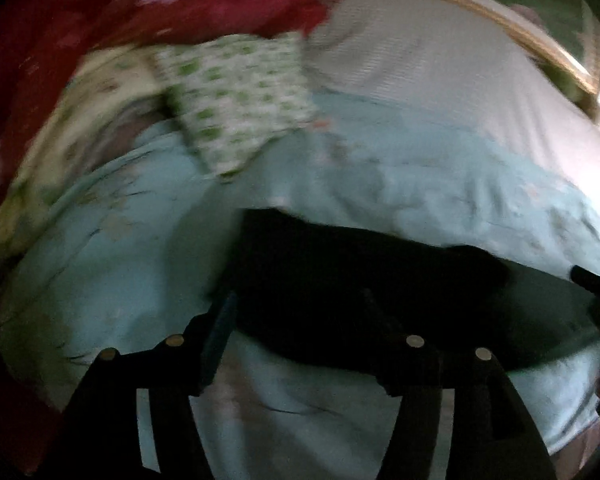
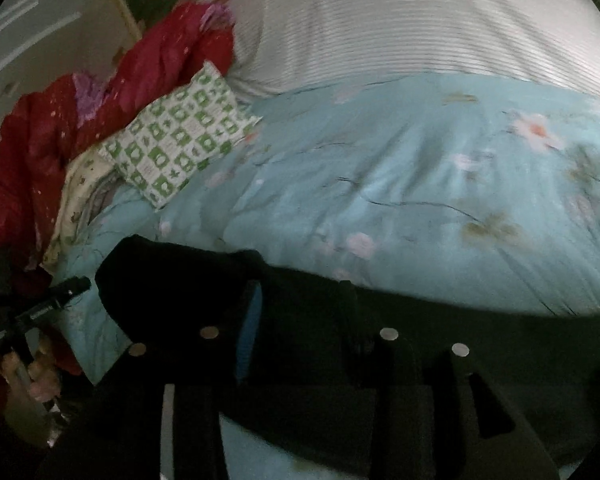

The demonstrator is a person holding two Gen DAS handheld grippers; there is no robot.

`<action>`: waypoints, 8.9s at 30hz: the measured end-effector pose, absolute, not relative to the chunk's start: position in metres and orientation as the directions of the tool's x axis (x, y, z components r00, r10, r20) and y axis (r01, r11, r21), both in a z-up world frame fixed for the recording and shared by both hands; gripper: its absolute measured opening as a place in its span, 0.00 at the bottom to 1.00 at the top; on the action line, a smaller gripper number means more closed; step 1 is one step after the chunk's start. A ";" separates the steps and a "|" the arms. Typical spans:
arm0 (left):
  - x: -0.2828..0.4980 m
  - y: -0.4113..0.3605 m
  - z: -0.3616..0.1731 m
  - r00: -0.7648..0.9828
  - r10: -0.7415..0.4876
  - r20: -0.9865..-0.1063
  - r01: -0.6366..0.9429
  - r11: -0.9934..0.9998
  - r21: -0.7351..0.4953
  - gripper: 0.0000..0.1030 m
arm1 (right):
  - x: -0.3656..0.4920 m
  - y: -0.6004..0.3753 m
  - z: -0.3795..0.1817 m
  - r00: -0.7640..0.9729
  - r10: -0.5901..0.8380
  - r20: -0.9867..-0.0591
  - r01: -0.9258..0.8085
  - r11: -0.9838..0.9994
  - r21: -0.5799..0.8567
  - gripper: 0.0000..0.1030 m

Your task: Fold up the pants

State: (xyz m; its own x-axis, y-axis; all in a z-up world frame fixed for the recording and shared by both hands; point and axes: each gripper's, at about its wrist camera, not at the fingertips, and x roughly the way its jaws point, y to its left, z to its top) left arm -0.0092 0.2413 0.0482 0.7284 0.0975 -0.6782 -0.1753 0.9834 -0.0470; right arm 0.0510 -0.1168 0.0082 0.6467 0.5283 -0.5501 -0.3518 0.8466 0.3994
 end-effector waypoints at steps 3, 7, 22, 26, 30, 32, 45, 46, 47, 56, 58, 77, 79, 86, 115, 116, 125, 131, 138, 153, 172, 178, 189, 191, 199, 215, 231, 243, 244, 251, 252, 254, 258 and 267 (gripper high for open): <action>-0.006 0.202 0.049 0.735 0.032 -0.677 -0.053 0.999 -0.011 0.61 | 0.030 -0.145 0.001 0.666 0.492 -0.561 -0.293 0.864 0.409 0.39; 0.003 0.140 0.040 0.709 -0.087 -0.699 0.130 0.991 0.008 0.61 | 0.006 -0.183 -0.008 0.694 0.430 -0.577 -0.198 0.885 0.421 0.39; 0.026 -0.037 0.014 0.558 -0.290 -0.777 0.552 0.829 0.087 0.61 | -0.031 -0.272 -0.046 0.713 0.300 -0.634 0.056 0.877 0.477 0.39; 0.039 -0.067 0.003 0.522 -0.300 -0.798 0.614 0.782 0.107 0.61 | -0.033 -0.285 -0.053 0.714 0.290 -0.637 0.093 0.862 0.498 0.39; 0.047 -0.091 -0.009 0.486 -0.295 -0.823 0.663 0.738 0.127 0.61 | -0.032 -0.300 -0.057 0.722 0.290 -0.628 0.127 0.837 0.532 0.39; 0.049 -0.093 -0.015 0.474 -0.290 -0.832 0.677 0.724 0.133 0.61 | -0.030 -0.305 -0.057 0.730 0.289 -0.619 0.134 0.828 0.545 0.39; 0.058 -0.105 -0.038 0.426 -0.258 -0.867 0.720 0.678 0.152 0.16 | -0.020 -0.312 -0.066 0.738 0.295 -0.607 0.156 0.800 0.579 0.37; 0.057 -0.104 -0.036 0.431 -0.261 -0.864 0.720 0.677 0.155 0.13 | -0.020 -0.312 -0.065 0.739 0.289 -0.608 0.159 0.803 0.575 0.26; 0.057 -0.104 -0.035 0.437 -0.259 -0.861 0.717 0.679 0.159 0.10 | -0.021 -0.312 -0.065 0.742 0.277 -0.610 0.165 0.807 0.567 0.15; 0.044 -0.100 -0.021 0.428 -0.288 -0.857 0.734 0.663 0.144 0.05 | -0.040 -0.314 -0.052 0.759 0.273 -0.591 0.126 0.830 0.544 0.05; 0.043 -0.101 -0.025 0.411 -0.277 -0.869 0.749 0.646 0.148 0.07 | -0.035 -0.315 -0.059 0.738 0.278 -0.614 0.147 0.823 0.549 0.05; 0.142 -0.142 0.026 0.259 -0.460 -0.849 0.729 0.670 -0.141 0.56 | -0.050 -0.347 -0.073 0.766 0.289 -0.574 0.239 0.701 0.672 0.49; 0.154 -0.160 0.020 0.230 -0.458 -0.858 0.741 0.654 -0.150 0.57 | -0.046 -0.346 -0.075 0.777 0.303 -0.552 0.226 0.684 0.694 0.49; 0.175 -0.236 -0.006 0.154 -0.411 -0.899 0.812 0.571 -0.122 0.62 | -0.043 -0.350 -0.088 0.797 0.307 -0.520 0.210 0.667 0.715 0.12; 0.149 -0.187 0.067 0.160 -0.627 -0.762 0.791 0.544 -0.281 0.10 | -0.044 -0.324 -0.025 0.801 0.555 -0.223 -0.204 0.603 0.771 0.11; 0.148 -0.179 0.071 0.174 -0.630 -0.756 0.785 0.553 -0.280 0.10 | -0.041 -0.317 -0.019 0.791 0.575 -0.209 -0.228 0.594 0.771 0.11; 0.133 -0.087 0.085 0.288 -0.634 -0.718 0.701 0.650 -0.292 0.06 | -0.007 -0.232 0.000 0.653 0.728 -0.209 -0.380 0.553 0.741 0.11; 0.135 -0.036 0.054 0.316 -0.601 -0.734 0.614 0.719 -0.324 0.06 | 0.015 -0.196 -0.015 0.589 0.764 -0.262 -0.391 0.554 0.736 0.11; 0.138 0.000 0.013 0.317 -0.572 -0.756 0.527 0.769 -0.361 0.06 | 0.027 -0.169 -0.035 0.525 0.782 -0.336 -0.384 0.570 0.726 0.11; 0.137 0.039 -0.025 0.354 -0.497 -0.792 0.355 0.855 -0.378 0.09 | 0.037 -0.133 -0.053 0.450 0.753 -0.480 -0.382 0.648 0.659 0.18; 0.050 0.151 0.000 0.553 -0.334 -0.763 -0.029 0.908 -0.419 0.48 | 0.035 -0.090 -0.019 0.351 0.822 -0.449 -0.512 0.570 0.643 0.44; 0.023 0.196 0.000 0.586 -0.268 -0.765 -0.196 0.869 -0.454 0.48 | 0.053 -0.067 0.001 0.316 0.839 -0.443 -0.577 0.540 0.612 0.49; -0.013 0.264 0.006 0.607 -0.105 -0.788 -0.412 0.806 -0.425 0.50 | 0.102 -0.004 0.023 0.218 0.839 -0.499 -0.668 0.501 0.551 0.52; -0.017 0.276 0.004 0.600 -0.084 -0.795 -0.451 0.785 -0.424 0.54 | 0.111 0.009 0.026 0.199 0.840 -0.504 -0.676 0.491 0.550 0.52; -0.016 0.310 -0.012 0.557 -0.061 -0.828 -0.545 0.726 -0.419 0.57 | 0.131 0.054 0.031 0.160 0.829 -0.535 -0.714 0.472 0.518 0.54; 0.009 0.323 -0.031 0.545 -0.044 -0.837 -0.571 0.712 -0.409 0.61 | 0.185 0.163 0.022 -0.007 0.792 -0.611 -0.810 0.354 0.468 0.57; 0.026 0.315 -0.023 0.568 0.021 -0.822 -0.548 0.755 -0.360 0.16 | 0.192 0.222 -0.010 -0.083 0.687 -0.722 -0.870 0.303 0.388 0.26; 0.019 0.254 0.064 0.697 -0.014 -0.717 -0.383 0.838 -0.390 0.12 | 0.178 0.121 0.051 0.004 0.849 -0.528 -0.828 0.299 0.475 0.21; 0.021 0.246 0.071 0.705 -0.019 -0.709 -0.366 0.847 -0.386 0.12 | 0.176 0.113 0.056 0.011 0.858 -0.514 -0.825 0.299 0.480 0.21; 0.030 0.184 0.104 0.742 -0.089 -0.664 -0.224 0.901 -0.371 0.12 | 0.168 0.034 0.080 0.088 0.903 -0.422 -0.801 0.316 0.508 0.20; 0.032 0.176 0.106 0.743 -0.098 -0.662 -0.208 0.906 -0.368 0.12 | 0.167 0.022 0.080 0.099 0.907 -0.409 -0.795 0.319 0.515 0.20; 0.036 0.155 0.110 0.743 -0.119 -0.658 -0.171 0.918 -0.359 0.11 | 0.166 -0.001 0.080 0.123 0.911 -0.393 -0.784 0.332 0.525 0.20; 0.040 0.118 0.116 0.741 -0.145 -0.655 -0.112 0.936 -0.334 0.11 | 0.162 -0.039 0.076 0.168 0.913 -0.372 -0.763 0.359 0.538 0.20; 0.055 0.032 0.107 0.714 -0.178 -0.677 0.014 0.971 -0.241 0.12 | 0.163 -0.120 0.045 0.253 0.917 -0.308 -0.685 0.395 0.612 0.20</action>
